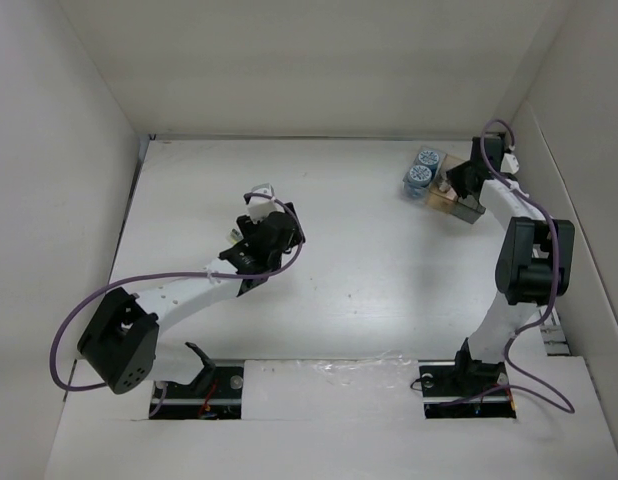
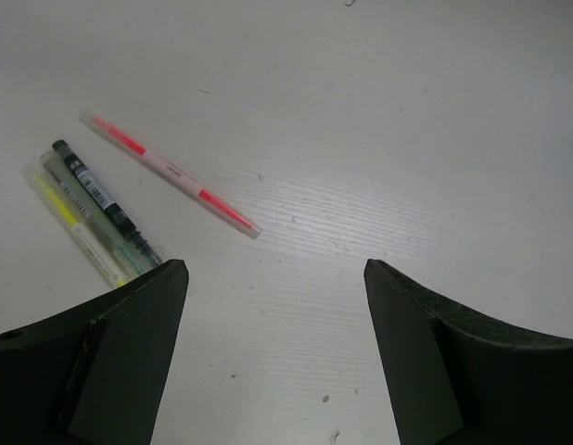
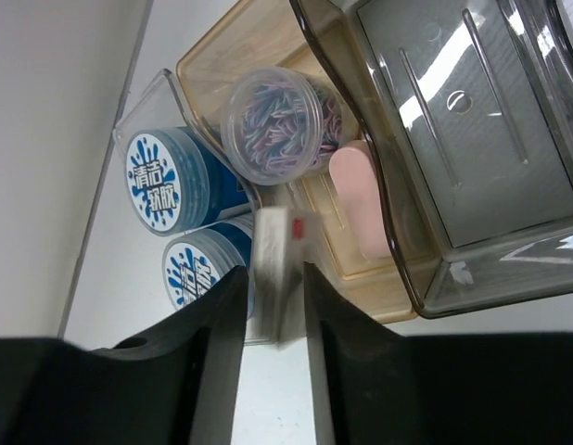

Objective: Sort the stationery into containers
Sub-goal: Place the stationery in the storage box, then pick up the stationery from the center of the board.

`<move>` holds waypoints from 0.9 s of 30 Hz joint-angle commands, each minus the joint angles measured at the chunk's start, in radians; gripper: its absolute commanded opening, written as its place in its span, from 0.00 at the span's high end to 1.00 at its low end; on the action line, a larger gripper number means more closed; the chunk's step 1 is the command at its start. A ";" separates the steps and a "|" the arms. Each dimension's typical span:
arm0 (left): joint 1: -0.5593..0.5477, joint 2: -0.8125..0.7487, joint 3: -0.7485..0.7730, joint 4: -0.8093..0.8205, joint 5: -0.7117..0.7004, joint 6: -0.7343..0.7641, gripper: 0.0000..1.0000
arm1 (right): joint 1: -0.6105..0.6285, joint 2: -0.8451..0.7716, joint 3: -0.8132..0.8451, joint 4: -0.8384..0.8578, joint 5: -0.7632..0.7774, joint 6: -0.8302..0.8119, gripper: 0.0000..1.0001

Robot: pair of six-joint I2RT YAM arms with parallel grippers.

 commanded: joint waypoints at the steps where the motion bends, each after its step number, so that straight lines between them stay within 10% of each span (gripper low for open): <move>1: 0.000 -0.014 0.039 -0.041 -0.074 -0.062 0.27 | -0.003 -0.017 0.017 0.009 0.027 -0.009 0.62; 6: 0.000 -0.004 0.048 -0.064 -0.108 -0.098 0.28 | -0.003 -0.006 0.017 0.009 0.016 -0.009 0.46; 15: 0.000 0.033 0.068 -0.114 -0.160 -0.179 0.44 | 0.083 -0.255 -0.120 0.091 -0.094 -0.009 0.47; 20: 0.089 0.062 0.068 -0.183 -0.105 -0.276 0.60 | 0.247 -0.322 -0.182 0.124 -0.206 -0.049 0.97; 27: 0.135 0.053 0.039 -0.254 -0.094 -0.389 0.62 | 0.480 -0.224 -0.171 0.098 -0.292 -0.125 1.00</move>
